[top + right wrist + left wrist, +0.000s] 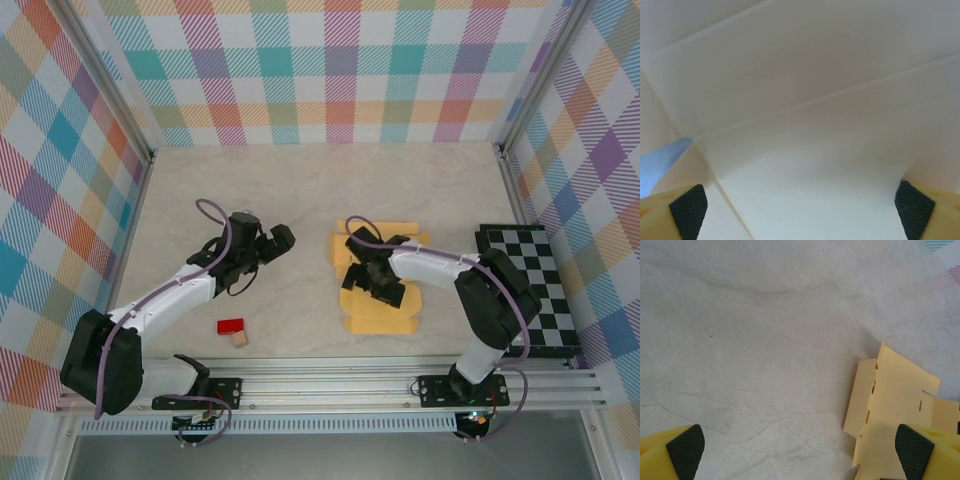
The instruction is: Fold the paper box
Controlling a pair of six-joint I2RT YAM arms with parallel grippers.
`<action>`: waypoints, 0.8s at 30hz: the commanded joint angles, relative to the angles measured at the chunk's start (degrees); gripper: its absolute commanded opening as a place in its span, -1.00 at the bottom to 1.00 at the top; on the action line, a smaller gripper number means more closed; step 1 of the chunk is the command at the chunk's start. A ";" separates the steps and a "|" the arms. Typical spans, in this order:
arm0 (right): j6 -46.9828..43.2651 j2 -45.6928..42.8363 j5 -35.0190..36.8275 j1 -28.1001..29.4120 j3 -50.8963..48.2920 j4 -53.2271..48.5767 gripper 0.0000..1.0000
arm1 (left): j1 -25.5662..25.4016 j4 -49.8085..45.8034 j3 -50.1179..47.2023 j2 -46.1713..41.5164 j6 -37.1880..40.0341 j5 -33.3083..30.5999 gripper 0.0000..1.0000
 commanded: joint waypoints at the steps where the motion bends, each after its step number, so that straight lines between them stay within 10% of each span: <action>1: -3.55 -6.00 2.14 0.12 1.31 -0.40 1.00 | -1.10 -3.04 3.14 2.27 0.88 1.62 1.00; 9: -55.78 -13.52 8.25 -10.78 13.21 4.71 1.00 | -2.64 -3.62 8.15 9.86 3.35 4.70 0.99; 24: -60.15 -10.43 -6.23 -22.82 20.38 6.11 0.85 | -8.59 -4.17 25.99 33.24 8.97 9.80 0.57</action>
